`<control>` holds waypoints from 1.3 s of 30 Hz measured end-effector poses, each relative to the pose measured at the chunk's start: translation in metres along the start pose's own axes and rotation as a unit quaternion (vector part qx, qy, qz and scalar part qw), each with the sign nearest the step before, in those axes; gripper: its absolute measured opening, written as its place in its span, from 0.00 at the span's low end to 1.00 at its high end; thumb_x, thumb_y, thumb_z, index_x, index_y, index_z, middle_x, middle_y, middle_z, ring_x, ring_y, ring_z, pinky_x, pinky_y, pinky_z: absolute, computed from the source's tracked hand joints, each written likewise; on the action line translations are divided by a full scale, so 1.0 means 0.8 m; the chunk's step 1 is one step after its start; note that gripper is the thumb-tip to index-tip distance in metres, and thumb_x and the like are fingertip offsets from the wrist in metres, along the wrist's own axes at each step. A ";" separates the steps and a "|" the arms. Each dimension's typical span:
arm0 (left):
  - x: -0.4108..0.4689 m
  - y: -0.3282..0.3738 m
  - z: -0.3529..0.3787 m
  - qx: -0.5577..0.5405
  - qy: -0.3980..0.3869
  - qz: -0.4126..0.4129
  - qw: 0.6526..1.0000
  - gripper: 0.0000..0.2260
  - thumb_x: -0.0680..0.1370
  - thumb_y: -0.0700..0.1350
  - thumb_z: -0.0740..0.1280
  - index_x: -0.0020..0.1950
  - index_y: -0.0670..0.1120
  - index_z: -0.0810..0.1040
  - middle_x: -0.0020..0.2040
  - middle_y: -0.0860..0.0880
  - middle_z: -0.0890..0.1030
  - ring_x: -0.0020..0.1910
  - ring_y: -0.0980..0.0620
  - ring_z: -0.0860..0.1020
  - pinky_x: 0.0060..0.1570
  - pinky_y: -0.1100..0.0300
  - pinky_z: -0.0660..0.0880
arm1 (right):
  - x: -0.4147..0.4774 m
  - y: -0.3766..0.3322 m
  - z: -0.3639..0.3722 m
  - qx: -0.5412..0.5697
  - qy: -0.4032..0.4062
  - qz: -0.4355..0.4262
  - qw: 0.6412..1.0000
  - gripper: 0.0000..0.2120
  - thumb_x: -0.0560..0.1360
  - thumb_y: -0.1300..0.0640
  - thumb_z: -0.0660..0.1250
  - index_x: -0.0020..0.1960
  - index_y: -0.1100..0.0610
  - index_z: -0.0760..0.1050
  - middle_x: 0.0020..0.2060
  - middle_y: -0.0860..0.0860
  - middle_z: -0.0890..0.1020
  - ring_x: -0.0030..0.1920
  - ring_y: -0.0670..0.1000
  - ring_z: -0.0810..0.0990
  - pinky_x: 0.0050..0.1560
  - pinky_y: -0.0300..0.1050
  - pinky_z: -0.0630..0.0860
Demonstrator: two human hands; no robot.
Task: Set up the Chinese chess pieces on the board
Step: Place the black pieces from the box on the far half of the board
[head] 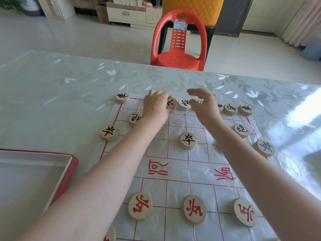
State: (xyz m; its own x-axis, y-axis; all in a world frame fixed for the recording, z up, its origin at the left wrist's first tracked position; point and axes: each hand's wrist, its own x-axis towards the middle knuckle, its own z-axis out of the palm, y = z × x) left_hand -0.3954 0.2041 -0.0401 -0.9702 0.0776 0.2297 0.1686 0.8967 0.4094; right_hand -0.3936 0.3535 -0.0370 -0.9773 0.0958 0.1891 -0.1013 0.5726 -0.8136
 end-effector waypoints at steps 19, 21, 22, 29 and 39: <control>-0.004 -0.011 -0.025 -0.039 0.043 -0.065 0.996 0.15 0.76 0.49 0.65 0.62 0.53 0.76 0.63 0.51 0.76 0.65 0.46 0.64 0.59 0.55 0.60 | -0.052 0.003 -0.016 0.024 -0.025 -0.023 0.999 0.16 0.74 0.63 0.61 0.57 0.49 0.76 0.50 0.37 0.78 0.63 0.52 0.71 0.63 0.48 0.68; -0.038 -0.025 -0.052 -0.073 0.040 -0.085 0.993 0.12 0.75 0.47 0.66 0.59 0.53 0.78 0.59 0.49 0.78 0.64 0.47 0.66 0.59 0.56 0.60 | -0.069 -0.010 -0.019 0.025 -0.038 -0.019 0.999 0.16 0.73 0.65 0.61 0.57 0.50 0.77 0.48 0.34 0.76 0.62 0.52 0.71 0.61 0.44 0.67; -0.059 -0.035 -0.068 -0.082 0.033 -0.094 0.992 0.12 0.75 0.46 0.67 0.58 0.54 0.79 0.59 0.48 0.77 0.65 0.47 0.66 0.60 0.56 0.59 | -0.078 -0.017 -0.020 0.026 -0.047 -0.016 0.998 0.16 0.74 0.65 0.61 0.57 0.50 0.77 0.47 0.33 0.76 0.61 0.51 0.70 0.61 0.43 0.67; -0.242 -0.141 -0.188 -0.179 0.069 -0.186 0.964 0.12 0.74 0.35 0.66 0.52 0.49 0.80 0.52 0.47 0.82 0.55 0.48 0.79 0.54 0.63 0.71 | -0.160 -0.087 0.003 0.004 -0.139 -0.036 0.990 0.15 0.75 0.63 0.61 0.57 0.50 0.76 0.52 0.42 0.79 0.60 0.49 0.72 0.59 0.42 0.68; -0.432 -0.250 -0.253 -0.076 0.042 -0.292 0.952 0.16 0.70 0.33 0.70 0.55 0.45 0.80 0.48 0.44 0.81 0.40 0.48 0.78 0.41 0.61 0.70 | -0.287 -0.197 0.097 -0.039 -0.313 -0.135 0.939 0.17 0.74 0.64 0.63 0.60 0.51 0.76 0.58 0.46 0.79 0.61 0.51 0.68 0.62 0.43 0.64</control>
State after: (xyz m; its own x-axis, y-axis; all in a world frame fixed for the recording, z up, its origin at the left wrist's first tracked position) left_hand -0.0589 -0.0900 -0.0227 -0.8895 -0.4568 -0.0093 -0.3666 0.7014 0.6113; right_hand -0.1679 0.1779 0.0050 -0.8390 -0.5442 0.0024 -0.3701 0.5673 -0.7357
